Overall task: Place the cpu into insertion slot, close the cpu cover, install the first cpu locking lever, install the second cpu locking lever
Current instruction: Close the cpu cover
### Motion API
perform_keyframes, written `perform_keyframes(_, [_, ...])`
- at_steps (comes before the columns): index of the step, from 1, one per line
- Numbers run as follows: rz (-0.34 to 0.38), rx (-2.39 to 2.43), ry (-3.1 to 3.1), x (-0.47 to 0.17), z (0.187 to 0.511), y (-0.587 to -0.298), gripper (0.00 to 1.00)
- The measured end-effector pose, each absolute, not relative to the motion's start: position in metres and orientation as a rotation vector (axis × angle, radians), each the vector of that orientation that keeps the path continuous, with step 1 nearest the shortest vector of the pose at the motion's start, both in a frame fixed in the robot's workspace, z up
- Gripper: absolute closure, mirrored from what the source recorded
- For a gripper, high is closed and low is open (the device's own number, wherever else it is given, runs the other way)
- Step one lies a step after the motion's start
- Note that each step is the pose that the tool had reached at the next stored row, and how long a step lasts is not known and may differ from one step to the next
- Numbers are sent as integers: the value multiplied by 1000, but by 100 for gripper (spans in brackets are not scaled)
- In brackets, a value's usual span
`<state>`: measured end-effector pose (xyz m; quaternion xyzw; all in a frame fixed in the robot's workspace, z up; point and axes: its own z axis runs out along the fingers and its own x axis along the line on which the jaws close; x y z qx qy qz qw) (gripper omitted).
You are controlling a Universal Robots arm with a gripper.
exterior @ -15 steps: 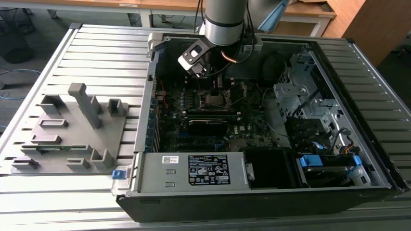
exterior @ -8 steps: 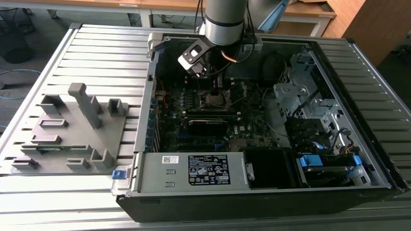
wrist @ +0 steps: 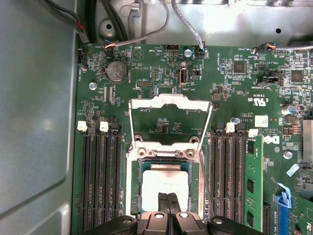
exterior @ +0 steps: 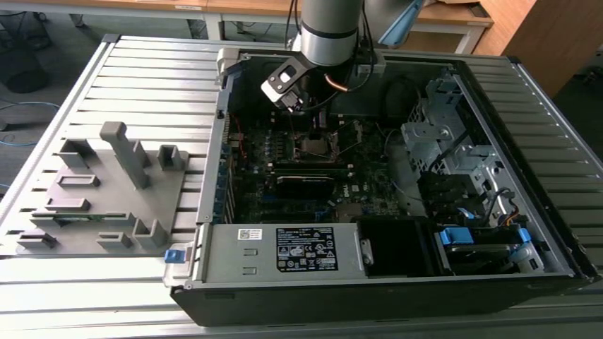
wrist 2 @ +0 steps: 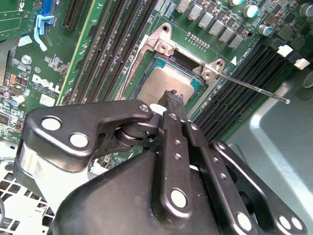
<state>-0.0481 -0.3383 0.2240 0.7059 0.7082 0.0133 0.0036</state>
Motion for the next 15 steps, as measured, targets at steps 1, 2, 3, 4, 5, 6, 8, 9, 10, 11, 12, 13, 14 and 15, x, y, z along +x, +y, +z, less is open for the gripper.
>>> perform_keyframes(1, [42, 2213, 2220, -48, 224, -338, 89])
perform_keyframes(2, [42, 2213, 2220, -48, 224, -338, 89])
perform_keyframes(3, [42, 2213, 2220, -48, 224, -338, 89])
perform_keyframes(4, [42, 2213, 2220, -48, 224, -338, 89])
perform_keyframes(5, [41, 2213, 2220, -48, 225, -338, 89])
perform_keyframes(6, [41, 2213, 2220, -48, 225, -338, 89])
perform_keyframes(8, [42, 2213, 2220, -48, 226, -338, 89])
perform_keyframes(9, [42, 2213, 2220, -48, 226, -338, 89])
perform_keyframes(10, [42, 2213, 2220, -48, 226, -338, 89])
perform_keyframes(11, [42, 2213, 2220, -48, 227, -338, 89])
perform_keyframes(12, [42, 2213, 2220, -48, 228, -338, 89])
perform_keyframes(13, [42, 2213, 2220, -48, 228, -338, 89])
perform_keyframes(14, [42, 2213, 2220, -48, 228, -338, 89])
perform_keyframes(15, [41, 2213, 2220, -48, 228, -338, 89])
